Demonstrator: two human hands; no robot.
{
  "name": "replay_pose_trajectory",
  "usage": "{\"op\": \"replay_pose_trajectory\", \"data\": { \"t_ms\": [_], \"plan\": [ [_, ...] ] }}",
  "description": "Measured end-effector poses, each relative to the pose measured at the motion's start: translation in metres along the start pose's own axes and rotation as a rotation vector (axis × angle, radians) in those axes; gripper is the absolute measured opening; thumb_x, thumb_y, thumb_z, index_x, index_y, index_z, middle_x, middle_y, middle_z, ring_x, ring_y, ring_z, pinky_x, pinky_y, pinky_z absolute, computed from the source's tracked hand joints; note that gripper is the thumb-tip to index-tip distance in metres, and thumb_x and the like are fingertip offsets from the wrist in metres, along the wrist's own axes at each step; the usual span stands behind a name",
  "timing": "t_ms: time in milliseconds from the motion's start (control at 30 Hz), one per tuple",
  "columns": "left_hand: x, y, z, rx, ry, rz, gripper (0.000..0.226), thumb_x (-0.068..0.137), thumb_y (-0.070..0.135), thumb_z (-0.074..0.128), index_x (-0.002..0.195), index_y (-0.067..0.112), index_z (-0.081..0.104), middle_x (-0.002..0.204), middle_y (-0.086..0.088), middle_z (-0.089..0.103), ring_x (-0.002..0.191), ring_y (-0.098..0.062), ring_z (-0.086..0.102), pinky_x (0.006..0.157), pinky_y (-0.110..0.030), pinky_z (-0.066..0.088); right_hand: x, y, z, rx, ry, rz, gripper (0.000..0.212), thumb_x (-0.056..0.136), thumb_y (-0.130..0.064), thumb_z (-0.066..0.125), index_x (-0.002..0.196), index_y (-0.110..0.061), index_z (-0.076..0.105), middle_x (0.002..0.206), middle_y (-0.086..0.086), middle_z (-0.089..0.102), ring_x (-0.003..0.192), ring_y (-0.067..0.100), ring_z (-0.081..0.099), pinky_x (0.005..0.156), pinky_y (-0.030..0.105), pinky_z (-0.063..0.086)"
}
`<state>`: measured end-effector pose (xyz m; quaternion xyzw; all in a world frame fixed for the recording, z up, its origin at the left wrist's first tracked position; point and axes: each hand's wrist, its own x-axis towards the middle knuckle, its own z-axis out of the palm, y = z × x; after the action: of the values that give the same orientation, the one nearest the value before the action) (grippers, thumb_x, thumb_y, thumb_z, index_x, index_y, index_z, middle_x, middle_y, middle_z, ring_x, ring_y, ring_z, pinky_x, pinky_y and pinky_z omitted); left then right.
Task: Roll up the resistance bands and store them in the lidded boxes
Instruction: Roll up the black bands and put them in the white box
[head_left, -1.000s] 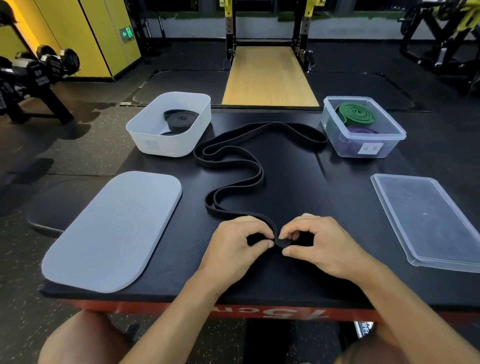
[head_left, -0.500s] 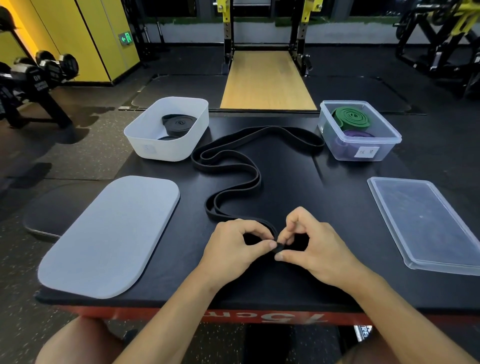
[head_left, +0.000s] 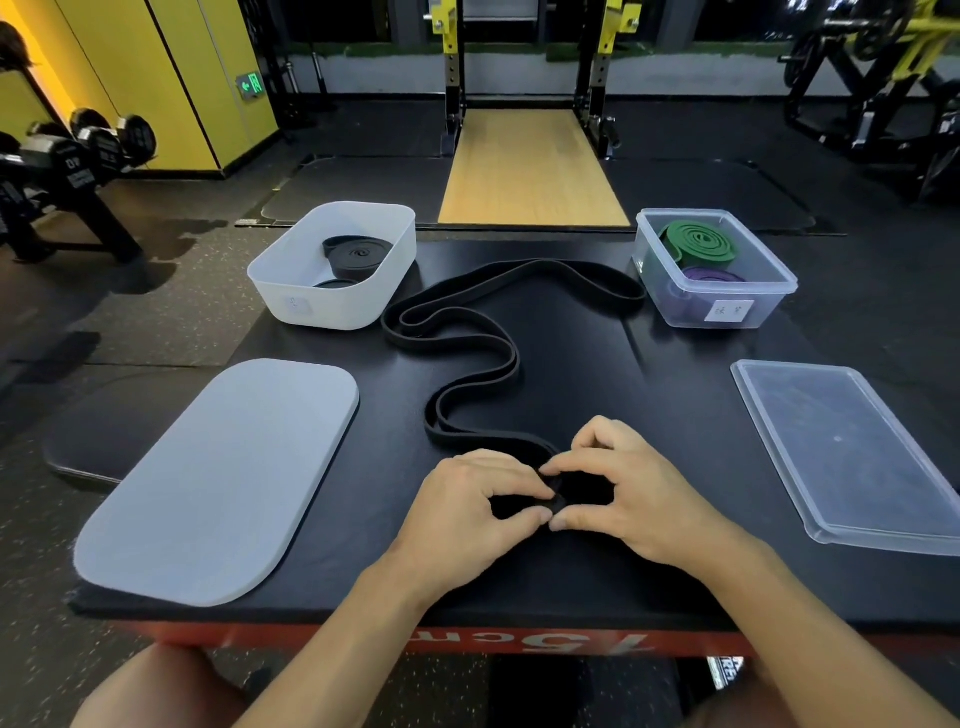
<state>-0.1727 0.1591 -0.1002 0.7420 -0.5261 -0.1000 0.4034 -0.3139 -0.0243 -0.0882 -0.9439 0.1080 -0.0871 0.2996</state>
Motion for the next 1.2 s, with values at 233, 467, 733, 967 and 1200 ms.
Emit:
{"op": "replay_pose_trajectory", "data": {
  "t_ms": [233, 467, 733, 967, 1200],
  "plan": [
    [-0.001, 0.002, 0.002, 0.049, 0.000, -0.004, 0.021, 0.085, 0.040, 0.073, 0.106, 0.037, 0.079, 0.102, 0.025, 0.072, 0.111, 0.003, 0.062, 0.098, -0.024, 0.051, -0.003, -0.004, 0.002, -0.165, 0.089, -0.038, 0.048, 0.068, -0.082, 0.060, 0.090, -0.040, 0.065, 0.118, -0.031, 0.037, 0.109, 0.004, 0.038, 0.091, 0.019, 0.036],
    [-0.002, 0.007, 0.003, 0.103, -0.014, 0.034, 0.022, 0.083, 0.045, 0.066, 0.103, 0.036, 0.073, 0.099, 0.023, 0.067, 0.106, 0.001, 0.059, 0.094, -0.023, 0.051, -0.007, -0.009, 0.004, -0.241, 0.110, -0.147, 0.031, 0.081, -0.058, 0.070, 0.088, -0.029, 0.066, 0.120, -0.027, 0.042, 0.100, 0.007, 0.040, 0.089, 0.028, 0.042],
    [-0.002, 0.008, 0.007, 0.136, 0.036, 0.077, 0.020, 0.082, 0.039, 0.067, 0.099, 0.030, 0.071, 0.093, 0.016, 0.068, 0.098, -0.005, 0.060, 0.087, -0.030, 0.053, -0.011, -0.016, 0.007, -0.261, 0.084, -0.054, 0.026, 0.085, -0.053, 0.067, 0.104, -0.036, 0.061, 0.100, -0.023, 0.059, 0.091, 0.003, 0.048, 0.073, 0.028, 0.050],
    [-0.003, 0.009, 0.005, 0.154, 0.034, 0.070, 0.020, 0.083, 0.040, 0.068, 0.101, 0.033, 0.070, 0.094, 0.018, 0.067, 0.099, -0.003, 0.058, 0.087, -0.027, 0.051, -0.017, -0.021, 0.017, 0.059, 0.126, 0.126, 0.042, 0.081, -0.029, 0.085, 0.101, -0.051, 0.056, 0.100, -0.020, 0.057, 0.097, -0.005, 0.051, 0.078, 0.010, 0.040],
    [0.000, 0.005, -0.005, -0.116, 0.005, -0.133, 0.012, 0.085, 0.037, 0.084, 0.091, 0.036, 0.074, 0.091, 0.021, 0.071, 0.101, -0.002, 0.064, 0.089, -0.020, 0.047, -0.018, -0.019, 0.013, 0.070, 0.074, 0.052, 0.041, 0.083, -0.026, 0.084, 0.103, -0.052, 0.058, 0.100, -0.029, 0.048, 0.097, 0.006, 0.054, 0.079, 0.008, 0.039]
  ]
}}
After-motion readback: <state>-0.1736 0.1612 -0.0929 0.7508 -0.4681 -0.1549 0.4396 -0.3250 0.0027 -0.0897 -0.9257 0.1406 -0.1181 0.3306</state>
